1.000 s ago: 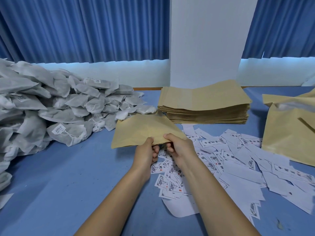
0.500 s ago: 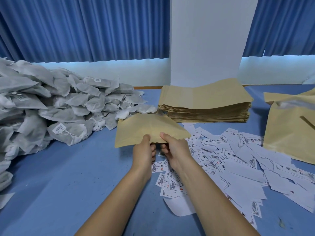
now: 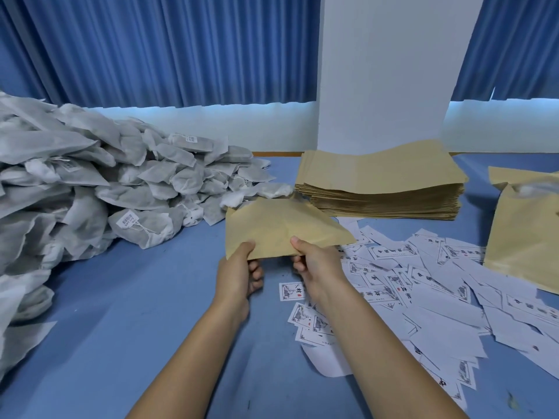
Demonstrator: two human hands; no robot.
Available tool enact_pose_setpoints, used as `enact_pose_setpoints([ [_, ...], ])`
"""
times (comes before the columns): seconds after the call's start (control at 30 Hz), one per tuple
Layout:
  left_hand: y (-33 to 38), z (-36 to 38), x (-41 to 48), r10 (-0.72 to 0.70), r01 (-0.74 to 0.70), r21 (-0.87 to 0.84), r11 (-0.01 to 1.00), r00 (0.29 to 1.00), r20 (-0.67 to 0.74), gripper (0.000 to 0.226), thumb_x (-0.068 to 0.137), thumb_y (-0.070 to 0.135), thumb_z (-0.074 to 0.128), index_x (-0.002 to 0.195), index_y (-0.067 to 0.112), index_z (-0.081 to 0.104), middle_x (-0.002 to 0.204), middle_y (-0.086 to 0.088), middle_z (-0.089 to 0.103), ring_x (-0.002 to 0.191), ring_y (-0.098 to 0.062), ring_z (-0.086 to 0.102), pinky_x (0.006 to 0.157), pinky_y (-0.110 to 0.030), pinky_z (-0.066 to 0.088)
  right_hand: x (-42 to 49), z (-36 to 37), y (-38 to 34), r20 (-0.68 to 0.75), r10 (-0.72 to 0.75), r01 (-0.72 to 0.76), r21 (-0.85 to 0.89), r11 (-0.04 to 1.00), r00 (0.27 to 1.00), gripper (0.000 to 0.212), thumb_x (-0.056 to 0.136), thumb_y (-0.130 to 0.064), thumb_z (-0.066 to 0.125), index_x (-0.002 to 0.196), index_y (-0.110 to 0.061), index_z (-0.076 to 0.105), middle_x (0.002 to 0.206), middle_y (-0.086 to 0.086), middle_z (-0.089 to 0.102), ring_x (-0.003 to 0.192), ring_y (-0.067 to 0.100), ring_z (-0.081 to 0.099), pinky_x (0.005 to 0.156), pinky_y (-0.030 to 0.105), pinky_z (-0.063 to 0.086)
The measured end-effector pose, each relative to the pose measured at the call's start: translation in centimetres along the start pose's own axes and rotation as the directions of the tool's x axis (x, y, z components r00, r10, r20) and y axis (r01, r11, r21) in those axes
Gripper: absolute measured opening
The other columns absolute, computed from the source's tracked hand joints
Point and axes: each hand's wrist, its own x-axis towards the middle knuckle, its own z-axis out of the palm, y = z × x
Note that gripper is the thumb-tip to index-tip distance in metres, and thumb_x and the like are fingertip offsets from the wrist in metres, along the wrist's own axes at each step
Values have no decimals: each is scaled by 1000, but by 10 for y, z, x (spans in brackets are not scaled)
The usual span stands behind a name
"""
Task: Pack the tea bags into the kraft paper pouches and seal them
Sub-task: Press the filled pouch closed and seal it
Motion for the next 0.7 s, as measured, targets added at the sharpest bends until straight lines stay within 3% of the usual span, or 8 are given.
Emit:
enact_pose_setpoints([
  [0.13,0,1,0,61,-62,40,997,998,23,32,96,18,53,66,17,41,46,5,32,37,-8,28,38,-17,23,-5,1,-1,5,-2,2,64,998,1000,11,86,-1,66,90,-3,56,73,6,54,51,12,39,37,16,30],
  [0.3,-2,3,-5,171,-168,121,978,985,-13,32,94,22,54,63,18,46,41,8,39,36,-7,31,36,-16,26,-15,10,7,148,78,-95,108,990,986,11,82,5,68,80,-3,61,70,6,57,52,12,41,37,15,31],
  [0.5,-5,2,-6,214,-211,199,957,977,6,32,91,17,60,61,19,48,42,8,40,38,-7,35,38,-15,29,-13,11,13,65,39,-42,54,998,997,16,81,7,67,75,-4,56,62,5,51,49,11,37,39,17,31],
  [0.7,-10,5,-8,221,-218,199,955,975,9,35,88,16,61,54,17,52,41,4,42,35,-7,36,37,-14,28,-18,23,19,136,70,-88,131,987,988,13,80,6,69,74,-2,61,64,7,60,45,11,51,37,17,34],
])
